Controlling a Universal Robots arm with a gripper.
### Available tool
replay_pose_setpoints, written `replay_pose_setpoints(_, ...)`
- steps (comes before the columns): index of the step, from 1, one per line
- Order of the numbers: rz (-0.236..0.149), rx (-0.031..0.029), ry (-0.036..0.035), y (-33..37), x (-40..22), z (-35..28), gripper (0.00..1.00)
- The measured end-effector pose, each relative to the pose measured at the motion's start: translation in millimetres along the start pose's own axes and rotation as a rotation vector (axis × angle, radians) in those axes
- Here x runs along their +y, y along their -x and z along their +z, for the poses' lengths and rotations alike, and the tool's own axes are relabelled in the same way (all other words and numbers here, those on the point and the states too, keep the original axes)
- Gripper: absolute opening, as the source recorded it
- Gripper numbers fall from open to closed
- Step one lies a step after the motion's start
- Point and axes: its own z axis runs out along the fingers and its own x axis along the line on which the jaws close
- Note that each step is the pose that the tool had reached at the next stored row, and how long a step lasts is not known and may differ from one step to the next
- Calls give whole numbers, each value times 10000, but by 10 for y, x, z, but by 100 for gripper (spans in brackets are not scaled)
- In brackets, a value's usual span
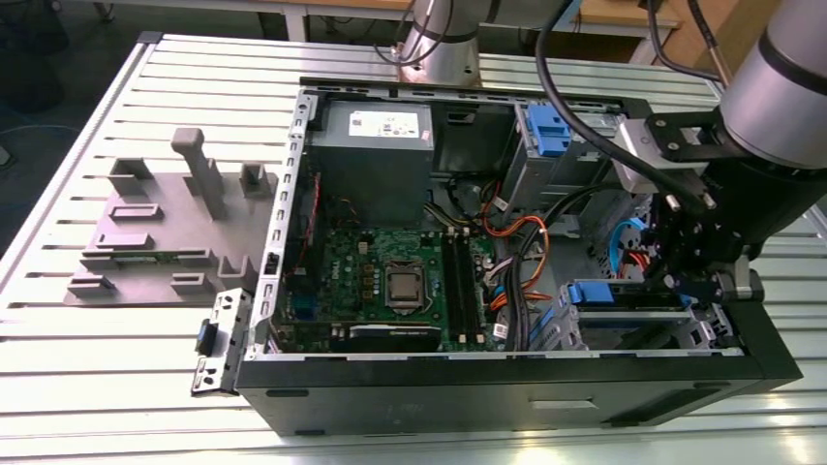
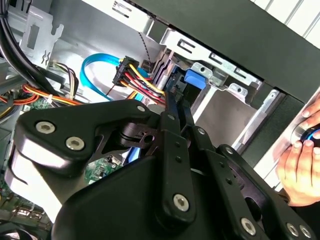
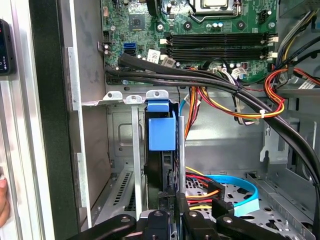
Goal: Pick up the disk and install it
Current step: 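Insert the first disk wire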
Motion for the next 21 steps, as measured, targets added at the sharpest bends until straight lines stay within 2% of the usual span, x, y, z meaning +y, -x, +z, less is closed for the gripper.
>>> replay_pose_setpoints(9,52,-9,1,1,0,-2,17)
replay_pose_setpoints(16,213,25,0,0,-3,-25,17)
replay_pose_setpoints(21,247,18,1,0,-3,-18,17)
